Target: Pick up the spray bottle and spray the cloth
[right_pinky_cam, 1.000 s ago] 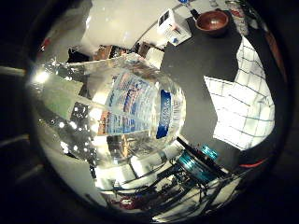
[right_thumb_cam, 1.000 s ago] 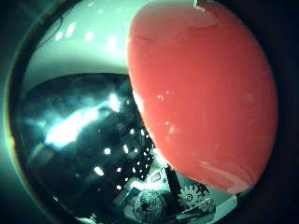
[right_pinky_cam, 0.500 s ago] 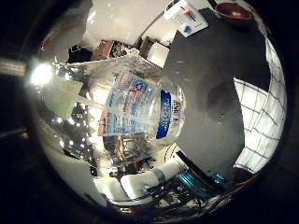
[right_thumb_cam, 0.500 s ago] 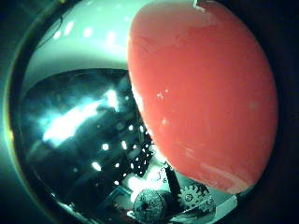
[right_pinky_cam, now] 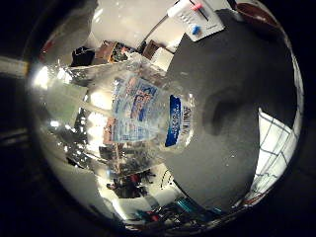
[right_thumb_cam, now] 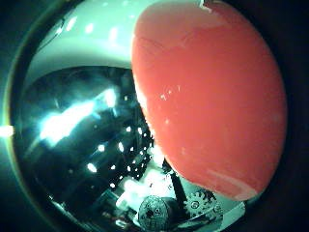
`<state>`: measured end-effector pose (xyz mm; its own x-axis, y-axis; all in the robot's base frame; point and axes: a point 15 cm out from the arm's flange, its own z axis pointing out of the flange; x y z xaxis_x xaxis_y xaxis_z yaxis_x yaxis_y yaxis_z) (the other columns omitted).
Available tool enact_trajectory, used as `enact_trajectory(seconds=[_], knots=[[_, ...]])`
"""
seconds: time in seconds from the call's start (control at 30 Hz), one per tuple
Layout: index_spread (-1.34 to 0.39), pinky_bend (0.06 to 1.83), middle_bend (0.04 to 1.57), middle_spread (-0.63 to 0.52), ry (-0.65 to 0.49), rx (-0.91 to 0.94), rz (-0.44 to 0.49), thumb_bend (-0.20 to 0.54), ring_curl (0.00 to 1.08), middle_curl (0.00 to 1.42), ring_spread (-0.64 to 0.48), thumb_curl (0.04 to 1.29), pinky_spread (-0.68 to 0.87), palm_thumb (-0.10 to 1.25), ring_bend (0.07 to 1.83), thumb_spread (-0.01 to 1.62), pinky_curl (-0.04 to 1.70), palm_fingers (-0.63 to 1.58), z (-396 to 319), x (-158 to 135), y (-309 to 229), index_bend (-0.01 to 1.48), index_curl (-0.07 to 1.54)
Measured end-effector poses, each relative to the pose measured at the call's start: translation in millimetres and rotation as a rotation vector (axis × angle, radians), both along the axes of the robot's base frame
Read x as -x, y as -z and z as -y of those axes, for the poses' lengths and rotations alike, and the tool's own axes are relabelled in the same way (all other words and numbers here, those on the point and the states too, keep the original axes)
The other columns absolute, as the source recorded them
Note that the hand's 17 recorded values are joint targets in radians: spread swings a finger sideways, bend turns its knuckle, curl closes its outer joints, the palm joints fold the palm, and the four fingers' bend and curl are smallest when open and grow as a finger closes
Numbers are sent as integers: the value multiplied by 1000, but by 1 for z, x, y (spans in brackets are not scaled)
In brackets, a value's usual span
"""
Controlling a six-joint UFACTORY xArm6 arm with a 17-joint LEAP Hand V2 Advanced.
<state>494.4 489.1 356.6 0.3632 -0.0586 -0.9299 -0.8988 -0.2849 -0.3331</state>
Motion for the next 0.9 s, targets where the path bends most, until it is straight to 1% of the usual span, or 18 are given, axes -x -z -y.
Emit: enact_trajectory(seconds=[0.2,0.6,0.77,0.83,0.9], knots=[[-191,1027,1335,-148,17,6,2,-11,898,801,-255,466,-205,905,1296,1327,1438,1096,11,-12,13,1254,718],[-188,1025,1321,-152,-2,63,17,-7,905,820,-258,471,-204,917,1280,1316,1420,1091,17,-10,30,1235,732],[-184,996,1288,-137,-7,68,9,-12,886,807,-259,488,-217,943,1237,1271,1357,1086,17,-10,37,1192,729],[-187,975,1269,-129,-14,80,12,-16,871,796,-253,493,-226,928,1232,1255,1325,1096,19,-9,41,1162,722],[-190,959,1251,-123,-24,108,23,-22,847,782,-242,497,-239,885,1225,1221,1280,1099,24,-9,48,1107,715]])
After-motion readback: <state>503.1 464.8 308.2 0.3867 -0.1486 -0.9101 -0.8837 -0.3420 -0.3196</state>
